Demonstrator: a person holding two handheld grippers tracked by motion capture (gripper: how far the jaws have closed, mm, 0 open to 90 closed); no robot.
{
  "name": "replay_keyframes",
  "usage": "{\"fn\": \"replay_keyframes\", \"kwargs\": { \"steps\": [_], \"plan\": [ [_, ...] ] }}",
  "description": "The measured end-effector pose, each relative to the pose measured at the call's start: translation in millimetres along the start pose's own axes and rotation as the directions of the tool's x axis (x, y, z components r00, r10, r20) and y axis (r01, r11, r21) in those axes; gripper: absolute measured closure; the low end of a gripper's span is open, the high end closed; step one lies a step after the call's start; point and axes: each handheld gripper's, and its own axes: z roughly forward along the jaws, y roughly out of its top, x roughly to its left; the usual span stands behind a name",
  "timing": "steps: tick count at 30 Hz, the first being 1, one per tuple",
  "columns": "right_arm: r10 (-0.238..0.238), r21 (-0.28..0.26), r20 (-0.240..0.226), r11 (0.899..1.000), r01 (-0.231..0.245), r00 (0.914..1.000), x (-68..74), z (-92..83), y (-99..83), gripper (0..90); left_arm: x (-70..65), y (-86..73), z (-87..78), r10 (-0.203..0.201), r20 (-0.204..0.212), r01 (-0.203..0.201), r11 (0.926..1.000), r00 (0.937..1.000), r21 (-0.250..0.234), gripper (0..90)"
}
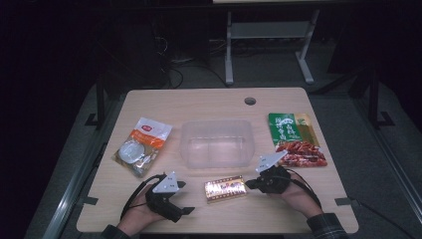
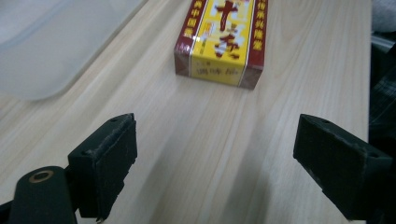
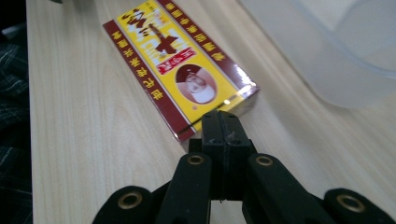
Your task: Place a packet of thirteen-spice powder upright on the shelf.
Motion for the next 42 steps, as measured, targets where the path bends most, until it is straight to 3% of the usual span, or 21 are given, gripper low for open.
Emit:
{"fn": "replay_keyframes", "kwargs": {
  "steps": [3, 5, 8, 11, 14, 22, 25, 34, 38, 42],
  "plan": [
    [0.021, -0.015, 0.018, 1.000, -0.020, 0.9996, -0.7, -5.8, -2.5, 85.7, -0.2, 6.5, 2.0, 0.034, 0.000, -0.034, 0.9994, 0.9994, -0.002, 13.9],
    [0.054, -0.033, 0.045, 0.998, -0.052, 0.9976, 0.4, -15.2, -9.2, 75.4, -1.5, 13.1, 5.3, 0.043, 0.004, -0.043, 0.9991, 0.9991, -0.004, 14.0],
    [0.068, -0.046, 0.064, 0.997, -0.066, 0.9956, 1.8, -19.8, -14.3, 70.2, -2.3, 21.7, 9.6, 0.068, 0.015, -0.068, 0.9977, 0.9976, -0.006, 14.0],
    [0.099, -0.067, 0.104, 0.993, -0.093, 0.9896, 5.9, -27.1, -25.4, 54.8, -1.9, 32.7, 18.5, 0.097, 0.035, -0.097, 0.9952, 0.9946, -0.006, 14.0],
    [0.128, -0.081, 0.123, 0.990, -0.119, 0.9841, 8.6, -31.1, -33.0, 51.2, -1.6, 37.0, 24.7, 0.101, 0.045, -0.101, 0.9949, 0.9938, -0.003, 14.2],
    [0.167, -0.093, 0.136, 0.983, -0.155, 0.9765, 18.0, -36.9, -45.7, 44.9, 2.8, 52.0, 49.9, 0.133, 0.062, -0.136, 0.9897, 0.9891, 0.044, 14.8],
    [0.156, -0.087, 0.145, 0.986, -0.145, 0.9770, 16.9, -35.2, -46.9, 41.9, 2.8, 52.0, 57.0, 0.120, 0.068, -0.124, 0.9909, 0.9904, 0.052, 16.0],
    [0.162, -0.090, 0.150, 0.985, -0.150, 0.9754, 14.9, -34.3, -47.5, 40.4, 1.5, 49.6, 65.3, 0.140, 0.072, -0.147, 0.9831, 0.9875, 0.108, 22.3],
    [0.164, -0.092, 0.155, 0.984, -0.151, 0.9742, 14.3, -35.7, -47.7, 40.5, 2.8, 47.2, 66.2, 0.122, 0.076, -0.129, 0.9871, 0.9896, 0.094, 28.2],
    [0.160, -0.097, 0.157, 0.984, -0.146, 0.9745, 13.9, -36.1, -47.8, 40.5, 4.1, 47.0, 64.9, 0.129, 0.080, -0.137, 0.9854, 0.9883, 0.101, 30.5]
  ]
}}
